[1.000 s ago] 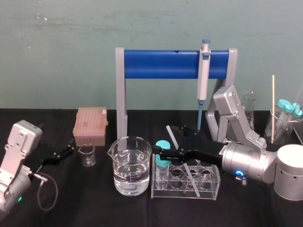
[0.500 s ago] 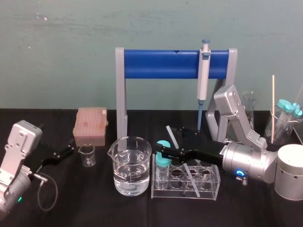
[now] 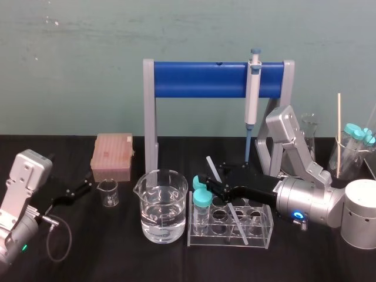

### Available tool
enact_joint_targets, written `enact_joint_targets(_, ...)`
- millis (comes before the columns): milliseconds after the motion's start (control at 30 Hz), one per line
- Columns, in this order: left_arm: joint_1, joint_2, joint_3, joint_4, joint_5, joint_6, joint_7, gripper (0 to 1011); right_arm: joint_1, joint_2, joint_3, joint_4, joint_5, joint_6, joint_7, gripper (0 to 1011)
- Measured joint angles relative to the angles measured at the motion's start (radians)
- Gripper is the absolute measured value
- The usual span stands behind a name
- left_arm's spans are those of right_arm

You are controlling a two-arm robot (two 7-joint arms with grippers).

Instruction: Pick up the stirring rod with one hand, then place it down.

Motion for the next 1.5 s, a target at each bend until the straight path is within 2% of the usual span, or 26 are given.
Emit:
enact_joint_targets(267,0.0,0.0,0.0,0.0,0.0,0.0,0.0,1000,0.0,0.0,0.0,0.0,0.0,0.001,0.0,94)
enact_joint_targets(533,0.0,0.0,0.0,0.0,0.0,0.0,0.0,1000,-0.004,-0.002,0.004,0.004,-0.005,-0.012,-0.01,75)
enact_joint_targets(633,0.0,0.0,0.0,0.0,0.0,0.0,0.0,1000,-0.014,-0.007,0.015,0.006,-0.006,-0.044,-0.016,74)
enact_joint_targets(667,0.0,0.0,0.0,0.0,0.0,0.0,0.0,1000,-0.022,-0.01,0.024,0.006,-0.005,-0.07,-0.016,74)
enact_joint_targets(700,0.0,0.0,0.0,0.0,0.0,0.0,0.0,1000,-0.022,-0.01,0.024,0.006,-0.005,-0.07,-0.016,75)
enact_joint_targets(800,0.0,0.0,0.0,0.0,0.0,0.0,0.0,1000,-0.046,-0.015,0.047,-0.002,0.0,-0.142,-0.012,74)
enact_joint_targets(867,0.0,0.0,0.0,0.0,0.0,0.0,0.0,1000,-0.058,-0.015,0.057,-0.009,0.005,-0.168,-0.008,74)
enact_joint_targets(1133,0.0,0.0,0.0,0.0,0.0,0.0,0.0,1000,-0.132,-0.004,0.112,-0.073,0.024,-0.297,0.014,74)
enact_joint_targets(1367,0.0,0.0,0.0,0.0,0.0,0.0,0.0,1000,-0.159,0.0,0.166,-0.126,0.032,-0.364,0.009,74)
enact_joint_targets(1433,0.0,0.0,0.0,0.0,0.0,0.0,0.0,1000,-0.158,-0.004,0.199,-0.146,0.04,-0.392,0.002,74)
enact_joint_targets(1500,0.0,0.0,0.0,0.0,0.0,0.0,0.0,1000,-0.157,-0.006,0.207,-0.151,0.042,-0.398,0.0,74)
